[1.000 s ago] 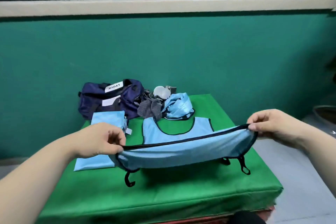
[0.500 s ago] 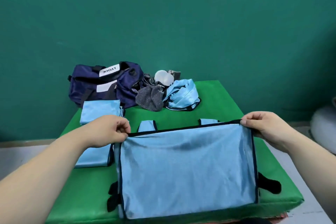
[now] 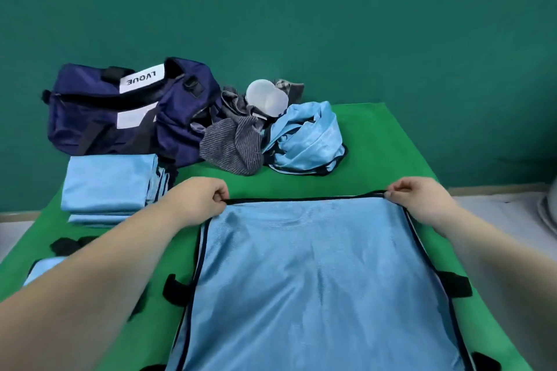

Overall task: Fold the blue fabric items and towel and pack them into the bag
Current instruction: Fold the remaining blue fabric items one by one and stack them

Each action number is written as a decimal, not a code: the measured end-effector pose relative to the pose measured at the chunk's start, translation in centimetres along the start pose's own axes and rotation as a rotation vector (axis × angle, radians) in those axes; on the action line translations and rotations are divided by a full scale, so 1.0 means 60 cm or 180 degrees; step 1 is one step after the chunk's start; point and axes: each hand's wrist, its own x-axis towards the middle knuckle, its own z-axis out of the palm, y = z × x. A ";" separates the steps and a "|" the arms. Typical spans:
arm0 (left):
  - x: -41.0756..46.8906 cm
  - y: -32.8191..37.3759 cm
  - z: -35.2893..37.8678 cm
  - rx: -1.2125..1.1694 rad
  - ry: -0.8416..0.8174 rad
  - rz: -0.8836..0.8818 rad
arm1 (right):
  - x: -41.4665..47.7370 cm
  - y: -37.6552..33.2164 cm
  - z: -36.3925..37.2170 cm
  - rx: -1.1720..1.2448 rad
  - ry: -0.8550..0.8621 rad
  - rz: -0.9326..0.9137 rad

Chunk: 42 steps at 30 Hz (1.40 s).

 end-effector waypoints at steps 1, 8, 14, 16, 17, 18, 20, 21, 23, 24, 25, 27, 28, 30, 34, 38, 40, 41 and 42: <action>0.001 -0.002 0.014 0.0034 0.0030 -0.0030 | 0.004 0.004 0.005 -0.0240 0.0006 -0.0003; -0.071 -0.004 0.055 0.0098 0.0627 0.0067 | -0.046 -0.006 0.010 -0.0925 0.0350 -0.0267; -0.208 -0.003 0.098 0.0002 0.0653 0.0173 | -0.174 -0.076 0.092 -0.0946 0.0041 -0.1077; -0.248 -0.013 0.115 -0.0066 0.0652 0.0114 | -0.226 -0.103 0.144 -0.0919 -0.0259 -0.1352; -0.265 -0.020 0.123 -0.0053 0.0660 0.0102 | -0.249 -0.116 0.169 -0.0880 -0.0405 -0.1434; -0.281 -0.026 0.131 -0.0024 0.0679 0.0105 | -0.270 -0.130 0.194 -0.0813 -0.0519 -0.1489; -0.308 -0.036 0.144 0.0002 0.0757 0.0160 | -0.303 -0.153 0.241 -0.0702 -0.0655 -0.1546; -0.320 -0.040 0.148 0.0005 0.0807 0.0186 | -0.315 -0.164 0.262 -0.0693 -0.0693 -0.1554; -0.337 -0.044 0.155 0.0045 0.0880 0.0248 | -0.336 -0.183 0.300 -0.0726 -0.0762 -0.1557; -0.342 -0.045 0.159 0.0093 0.0865 0.0294 | -0.344 -0.192 0.317 -0.0742 -0.0794 -0.1552; -0.345 -0.044 0.162 0.0181 0.0799 0.0354 | -0.351 -0.200 0.332 -0.0760 -0.0809 -0.1545; -0.346 -0.044 0.172 0.0357 0.0601 0.0416 | -0.362 -0.208 0.357 -0.0849 -0.0812 -0.1497; -0.345 -0.045 0.178 0.0399 0.0552 0.0431 | -0.365 -0.208 0.366 -0.0941 -0.0810 -0.1487; -0.346 -0.051 0.187 0.0453 0.0531 0.0466 | -0.370 -0.203 0.379 -0.1231 -0.0829 -0.1527; -0.353 -0.079 0.211 0.0644 0.0556 0.0414 | -0.372 -0.196 0.388 -0.1655 -0.0839 -0.1632; -0.358 -0.096 0.223 0.0639 0.0647 0.0392 | -0.372 -0.197 0.396 -0.1937 -0.0848 -0.1629; -0.358 -0.094 0.222 0.0591 0.0674 0.0408 | -0.373 -0.197 0.397 -0.2002 -0.0877 -0.1613; -0.358 -0.092 0.222 0.0569 0.0669 0.0394 | -0.373 -0.197 0.397 -0.2043 -0.0897 -0.1602; -0.358 -0.090 0.223 0.0561 0.0657 0.0368 | -0.373 -0.199 0.397 -0.2092 -0.0921 -0.1592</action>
